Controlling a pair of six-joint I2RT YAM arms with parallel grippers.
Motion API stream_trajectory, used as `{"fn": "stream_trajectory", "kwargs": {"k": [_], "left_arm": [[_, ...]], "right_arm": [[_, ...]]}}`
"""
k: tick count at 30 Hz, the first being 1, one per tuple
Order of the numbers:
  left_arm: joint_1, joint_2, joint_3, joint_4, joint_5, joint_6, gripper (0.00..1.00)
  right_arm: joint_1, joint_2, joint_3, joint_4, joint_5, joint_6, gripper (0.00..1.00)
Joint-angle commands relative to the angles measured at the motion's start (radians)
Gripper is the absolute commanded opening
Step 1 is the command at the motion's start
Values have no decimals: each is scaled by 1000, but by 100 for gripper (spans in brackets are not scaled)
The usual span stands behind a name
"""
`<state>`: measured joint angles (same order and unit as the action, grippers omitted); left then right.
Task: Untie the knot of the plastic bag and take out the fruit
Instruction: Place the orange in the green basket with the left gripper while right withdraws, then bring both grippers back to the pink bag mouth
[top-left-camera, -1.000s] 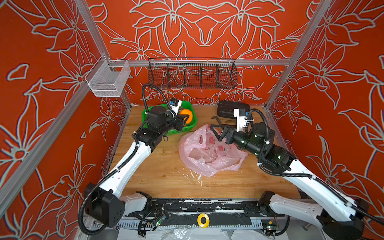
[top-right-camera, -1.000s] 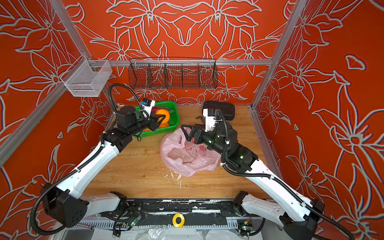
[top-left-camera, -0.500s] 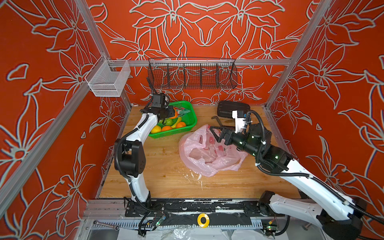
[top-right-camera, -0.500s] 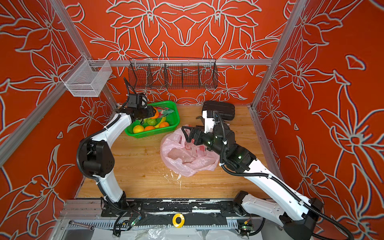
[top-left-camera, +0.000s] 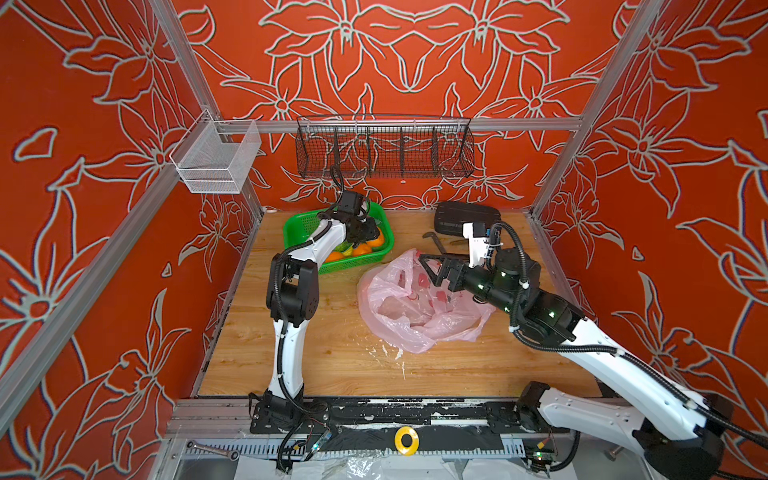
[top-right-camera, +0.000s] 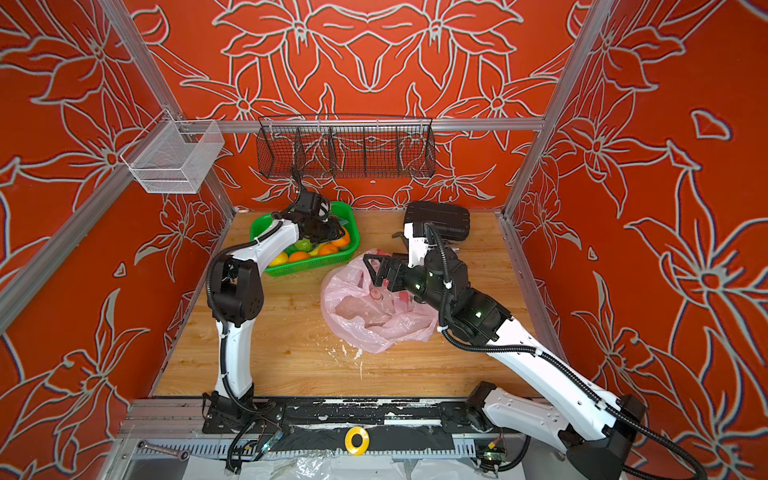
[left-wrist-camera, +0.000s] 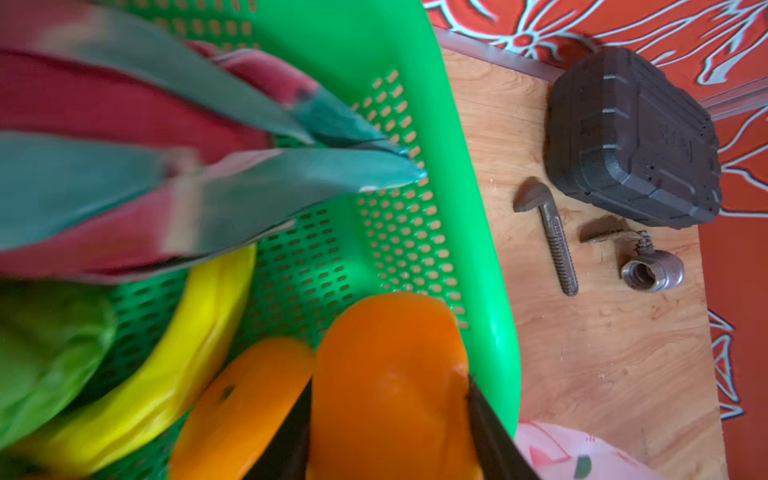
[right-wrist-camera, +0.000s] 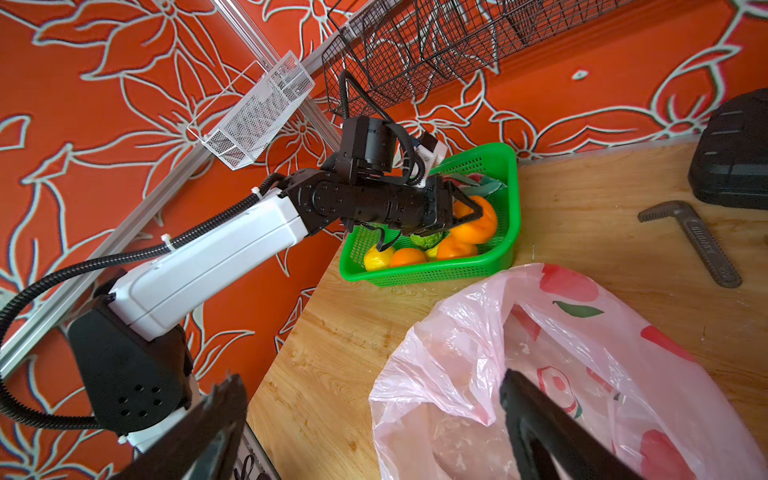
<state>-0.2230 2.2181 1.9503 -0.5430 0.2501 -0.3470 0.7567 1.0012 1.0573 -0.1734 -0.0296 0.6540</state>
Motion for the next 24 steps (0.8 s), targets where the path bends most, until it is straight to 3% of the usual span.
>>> {"fn": "stream_trajectory", "kwargs": {"k": [1, 4, 9, 11, 16, 24], "left_arm": [[7, 79, 85, -82, -26, 36, 36], [6, 101, 107, -104, -39, 45, 44], [7, 52, 57, -93, -42, 57, 73], [5, 14, 26, -84, -52, 59, 81], [3, -132, -81, -52, -58, 51, 82], [-65, -564, -394, 67, 20, -8, 82]], "right_arm": [[-5, -1, -10, -2, 14, -4, 97], [-5, -3, -6, -9, 16, -5, 97], [-6, 0, -6, -13, 19, -5, 97], [-6, 1, -5, -17, 19, -5, 97], [-6, -3, -9, -31, 16, -5, 97], [-6, 23, -72, -61, -73, 0, 85]]}}
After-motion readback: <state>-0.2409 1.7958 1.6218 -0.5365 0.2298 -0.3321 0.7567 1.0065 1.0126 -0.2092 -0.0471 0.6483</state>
